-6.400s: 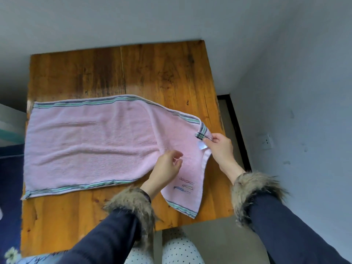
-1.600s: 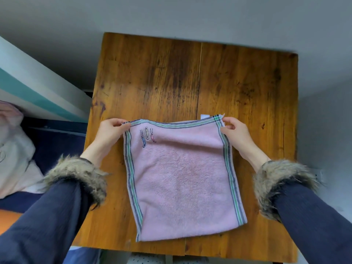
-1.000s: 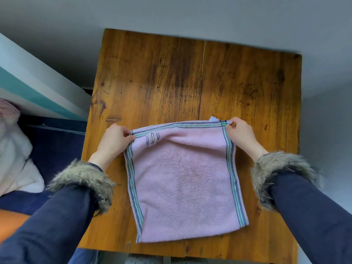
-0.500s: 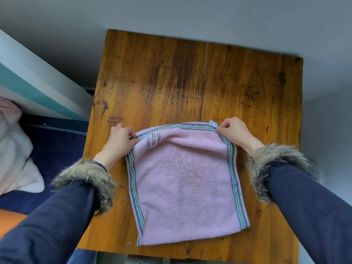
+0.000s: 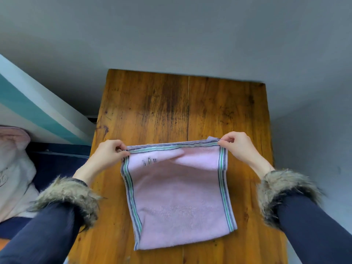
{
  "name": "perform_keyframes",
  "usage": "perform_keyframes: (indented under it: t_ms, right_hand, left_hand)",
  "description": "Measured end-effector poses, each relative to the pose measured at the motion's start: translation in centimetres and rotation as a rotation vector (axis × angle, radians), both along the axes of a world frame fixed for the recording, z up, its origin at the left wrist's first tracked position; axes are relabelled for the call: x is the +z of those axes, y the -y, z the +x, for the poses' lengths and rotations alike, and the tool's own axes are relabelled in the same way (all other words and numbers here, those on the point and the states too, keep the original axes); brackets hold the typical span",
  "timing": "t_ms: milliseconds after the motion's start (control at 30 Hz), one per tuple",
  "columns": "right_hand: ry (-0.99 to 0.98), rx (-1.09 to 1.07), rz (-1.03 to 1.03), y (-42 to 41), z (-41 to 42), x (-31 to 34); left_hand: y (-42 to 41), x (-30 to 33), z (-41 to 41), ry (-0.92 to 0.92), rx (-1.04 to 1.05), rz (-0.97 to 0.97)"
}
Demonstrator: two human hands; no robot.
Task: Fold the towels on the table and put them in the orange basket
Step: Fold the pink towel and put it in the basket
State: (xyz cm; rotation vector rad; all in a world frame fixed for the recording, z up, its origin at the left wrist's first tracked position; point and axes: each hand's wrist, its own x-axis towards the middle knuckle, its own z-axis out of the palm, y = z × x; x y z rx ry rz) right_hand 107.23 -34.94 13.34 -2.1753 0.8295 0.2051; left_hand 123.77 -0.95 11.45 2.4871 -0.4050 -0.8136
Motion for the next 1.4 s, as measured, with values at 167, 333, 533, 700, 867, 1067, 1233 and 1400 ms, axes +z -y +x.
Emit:
perform_keyframes:
  t_ms: [167, 333, 533, 700, 867, 1067, 1233, 1400]
  right_hand:
    - [0.196, -0.1, 0.101, 1.9, -0.8, 7.7]
    - [0.412, -0.146, 0.088, 3.2, -0.1, 16.0]
    - [0.363, 0.162, -0.306, 3.7, 0.9, 24.4]
    - [0.47, 0.218, -0.538, 3.7, 1.6, 29.7]
    - [0.651, 0.015, -0.261, 3.2, 0.9, 31.6]
    - [0.713, -0.088, -0.091, 2.8, 0.3, 32.1]
    - [0.708, -0.135, 0.038, 2.7, 0.2, 32.2]
    - [0.731, -0.15, 0.113, 2.5, 0.2, 32.4]
  left_hand:
    - [0.7, 7.2, 0.8, 0.022, 0.018, -0.237]
    - [1.2, 16.2, 1.7, 0.058, 0.089, -0.5]
    - [2.4, 25.6, 3.0, 0.46, -0.069, -0.391]
    - [2.9, 30.7, 3.4, 0.712, -0.327, -0.205]
    - [1.4, 32.7, 3.7, 0.738, -0.17, -0.35]
    - [0.8, 33.6, 3.1, 0.516, -0.007, -0.625]
    - [0.6, 33.6, 2.8, 0.41, 0.053, -0.671]
    - [0.4, 33.5, 2.7, 0.412, 0.039, -0.68]
